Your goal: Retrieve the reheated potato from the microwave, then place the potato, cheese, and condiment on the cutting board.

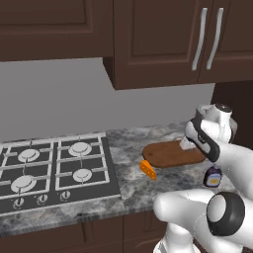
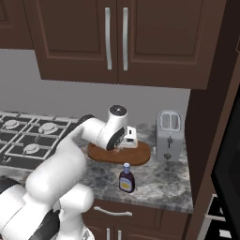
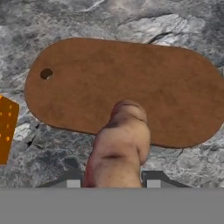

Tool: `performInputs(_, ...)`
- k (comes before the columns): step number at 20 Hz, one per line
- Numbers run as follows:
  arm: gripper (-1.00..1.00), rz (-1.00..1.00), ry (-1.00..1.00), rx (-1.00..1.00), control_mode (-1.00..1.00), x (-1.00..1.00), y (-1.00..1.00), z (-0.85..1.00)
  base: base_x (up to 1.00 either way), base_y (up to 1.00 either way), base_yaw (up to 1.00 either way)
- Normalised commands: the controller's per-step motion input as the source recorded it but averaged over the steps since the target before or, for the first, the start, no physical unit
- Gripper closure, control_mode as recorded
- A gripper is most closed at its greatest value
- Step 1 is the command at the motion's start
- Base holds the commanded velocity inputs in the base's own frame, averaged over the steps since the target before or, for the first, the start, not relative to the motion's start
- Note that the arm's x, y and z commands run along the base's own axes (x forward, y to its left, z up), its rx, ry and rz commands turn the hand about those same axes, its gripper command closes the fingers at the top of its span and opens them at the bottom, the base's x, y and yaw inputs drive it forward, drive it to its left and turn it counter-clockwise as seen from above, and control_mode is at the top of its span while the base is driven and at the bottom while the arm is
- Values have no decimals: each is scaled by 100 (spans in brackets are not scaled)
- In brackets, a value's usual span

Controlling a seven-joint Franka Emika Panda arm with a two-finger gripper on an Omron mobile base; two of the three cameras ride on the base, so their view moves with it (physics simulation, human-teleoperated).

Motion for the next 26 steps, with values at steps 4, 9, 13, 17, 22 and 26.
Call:
performInputs(4,100,0,13,-1,-100,75,-20,-28,0,0,0)
performInputs(9,100,0,5,0,-100,60,-31,-34,0,0,0)
performInputs(13,100,0,0,0,-100,34,-31,-30,0,0,0)
performInputs(17,100,0,0,0,-100,29,-15,-26,0,0,0)
performInputs(22,100,0,0,-1,-100,21,-24,-23,0,0,0)
performInputs(26,100,-1,0,-6,-100,2,-20,-30,0,0,0)
